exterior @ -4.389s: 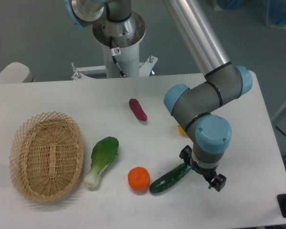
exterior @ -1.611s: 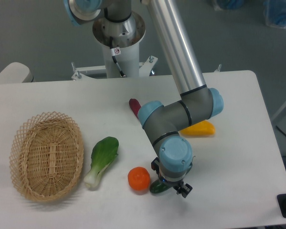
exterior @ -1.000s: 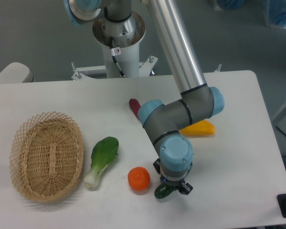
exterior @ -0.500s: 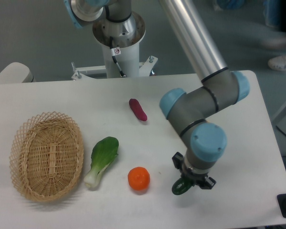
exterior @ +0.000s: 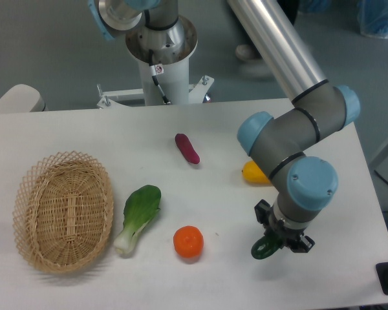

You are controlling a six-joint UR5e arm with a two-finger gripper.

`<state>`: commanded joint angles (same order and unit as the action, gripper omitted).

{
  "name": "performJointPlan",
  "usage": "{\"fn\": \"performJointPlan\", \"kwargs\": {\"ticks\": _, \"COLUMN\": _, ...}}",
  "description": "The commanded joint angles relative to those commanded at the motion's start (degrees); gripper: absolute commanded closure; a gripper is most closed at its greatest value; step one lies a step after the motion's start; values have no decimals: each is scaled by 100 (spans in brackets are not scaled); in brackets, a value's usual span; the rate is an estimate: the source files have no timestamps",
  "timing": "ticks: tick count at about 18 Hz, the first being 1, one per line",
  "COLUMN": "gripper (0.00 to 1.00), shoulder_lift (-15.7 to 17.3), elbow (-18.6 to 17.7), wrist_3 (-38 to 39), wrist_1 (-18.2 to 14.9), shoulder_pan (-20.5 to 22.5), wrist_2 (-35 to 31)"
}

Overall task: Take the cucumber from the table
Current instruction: 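Lift the grasped cucumber up off the table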

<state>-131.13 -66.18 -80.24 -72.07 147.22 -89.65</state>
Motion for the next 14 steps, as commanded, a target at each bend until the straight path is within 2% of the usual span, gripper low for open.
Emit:
{"fn": "performJointPlan", "kwargs": {"ticks": 5, "gripper": 78, "shoulder_lift": -9, "elbow": -17, "wrist_3": -202, "wrist_1": 18, "shoulder_pan": -18, "wrist_2": -18}}
{"fn": "performJointPlan", "kwargs": {"ticks": 14, "gripper": 80, "shoulder_lift": 0, "elbow": -44, "wrist_3": -272, "wrist_1": 26, "shoulder_pan": -9, "wrist_2": -9}}
